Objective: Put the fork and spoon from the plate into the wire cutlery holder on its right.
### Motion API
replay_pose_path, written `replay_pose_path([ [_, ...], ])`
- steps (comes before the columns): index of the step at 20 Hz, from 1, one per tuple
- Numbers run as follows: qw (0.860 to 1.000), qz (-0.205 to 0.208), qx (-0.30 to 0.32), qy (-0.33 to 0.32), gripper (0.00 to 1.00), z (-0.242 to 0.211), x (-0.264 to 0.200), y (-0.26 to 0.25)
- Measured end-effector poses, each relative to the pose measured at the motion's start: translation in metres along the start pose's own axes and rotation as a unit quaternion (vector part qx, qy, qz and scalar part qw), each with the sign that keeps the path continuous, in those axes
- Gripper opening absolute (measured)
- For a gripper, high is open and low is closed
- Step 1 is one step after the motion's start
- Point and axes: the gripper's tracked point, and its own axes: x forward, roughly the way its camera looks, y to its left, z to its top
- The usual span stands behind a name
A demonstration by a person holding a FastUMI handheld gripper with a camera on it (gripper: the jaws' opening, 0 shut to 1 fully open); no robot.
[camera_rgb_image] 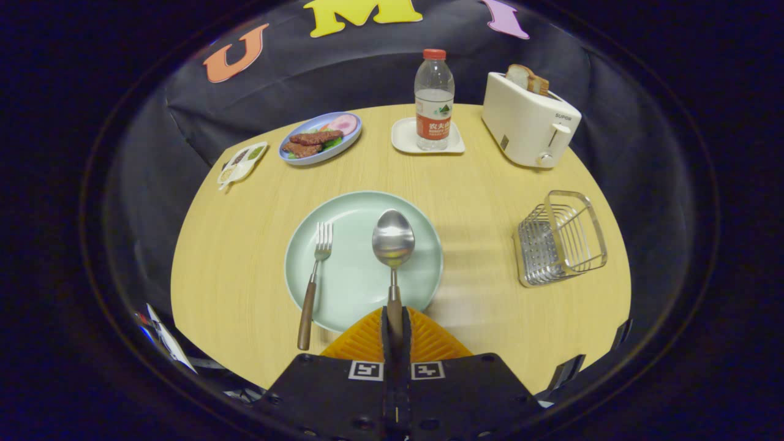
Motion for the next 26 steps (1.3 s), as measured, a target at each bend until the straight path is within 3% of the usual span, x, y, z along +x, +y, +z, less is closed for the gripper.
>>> replay_pose_path([
  [4,1.0,0.001,0.003,-0.011,0.02,0.005,-0.037,-0.032],
  [11,0.998,-0.051,0.025,-0.007,0.02,0.015,-0.077,-0.124],
  [15,0.997,-0.062,0.037,0.019,0.02,0.01,-0.075,-0.155],
  [18,0.996,-0.039,0.057,0.056,0.02,0.01,-0.071,-0.161],
  [26,0.988,-0.061,0.03,0.135,0.02,0.027,-0.051,-0.183],
])
